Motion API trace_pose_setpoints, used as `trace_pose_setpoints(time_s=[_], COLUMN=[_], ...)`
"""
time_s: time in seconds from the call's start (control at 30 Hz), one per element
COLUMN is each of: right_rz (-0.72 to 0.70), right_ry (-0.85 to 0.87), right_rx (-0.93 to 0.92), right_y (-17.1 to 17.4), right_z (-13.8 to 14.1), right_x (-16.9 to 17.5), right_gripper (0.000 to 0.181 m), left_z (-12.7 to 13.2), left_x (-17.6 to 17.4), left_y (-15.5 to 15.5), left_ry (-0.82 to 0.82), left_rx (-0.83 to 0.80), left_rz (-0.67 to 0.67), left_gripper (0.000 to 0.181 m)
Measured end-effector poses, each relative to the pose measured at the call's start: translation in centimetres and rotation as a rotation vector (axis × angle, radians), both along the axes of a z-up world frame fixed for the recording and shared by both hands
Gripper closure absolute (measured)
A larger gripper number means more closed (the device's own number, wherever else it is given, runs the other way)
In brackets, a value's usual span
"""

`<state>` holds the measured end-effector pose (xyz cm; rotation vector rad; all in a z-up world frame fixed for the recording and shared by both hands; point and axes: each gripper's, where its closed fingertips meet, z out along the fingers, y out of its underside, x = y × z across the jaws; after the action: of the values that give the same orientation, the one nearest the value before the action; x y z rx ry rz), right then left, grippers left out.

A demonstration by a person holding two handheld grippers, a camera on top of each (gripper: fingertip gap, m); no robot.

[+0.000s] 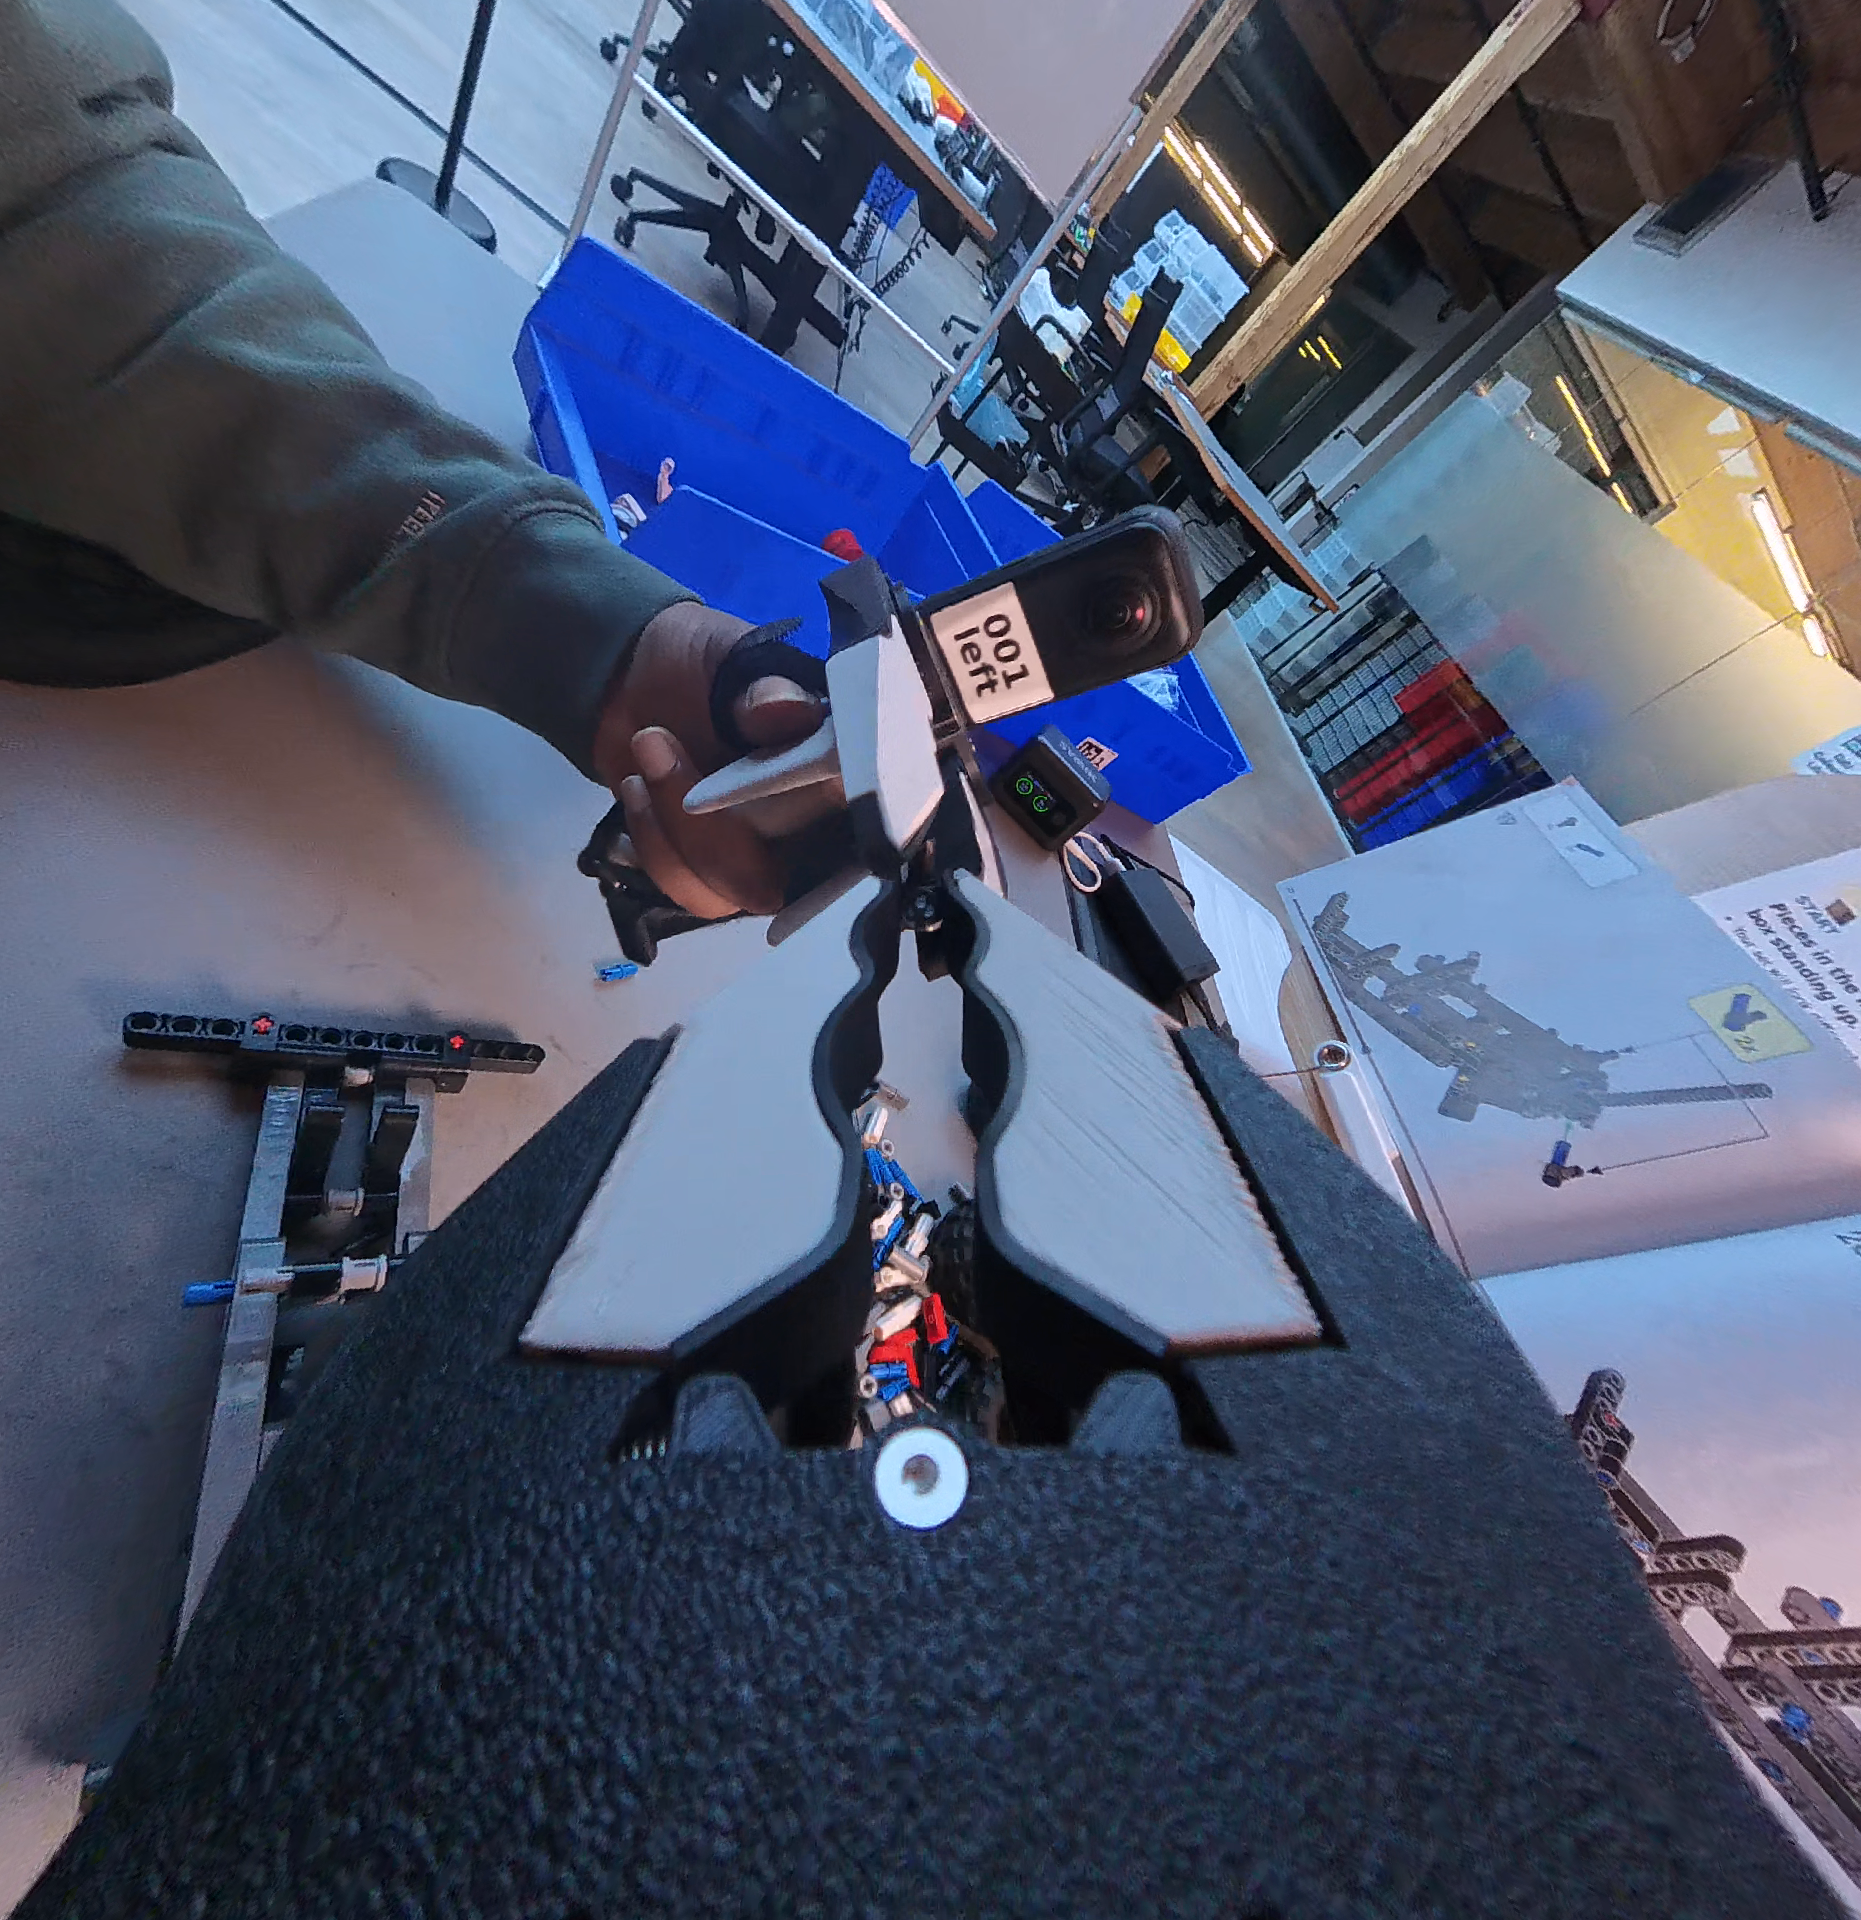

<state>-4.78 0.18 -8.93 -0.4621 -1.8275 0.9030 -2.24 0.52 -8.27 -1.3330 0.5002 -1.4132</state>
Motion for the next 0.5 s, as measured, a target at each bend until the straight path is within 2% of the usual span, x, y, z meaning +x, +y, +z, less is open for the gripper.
trace_pose_setpoints(time_s=[0.43,0.5], right_rz=[0.001,0.002], right_ry=[-0.047,-0.047], right_rx=[0.006,0.008], right_y=[0.0,-0.01], right_z=[-0.27,-0.19], right_x=[0.52,0.6], right_gripper=[0.172,0.167], left_z=[-0.36,-0.29], left_x=[0.23,0.1], left_y=[0.0,0.01], left_ry=[0.065,0.058], left_rx=[0.012,0.012], left_rz=[0.018,0.021], left_gripper=[0.165,0.165])
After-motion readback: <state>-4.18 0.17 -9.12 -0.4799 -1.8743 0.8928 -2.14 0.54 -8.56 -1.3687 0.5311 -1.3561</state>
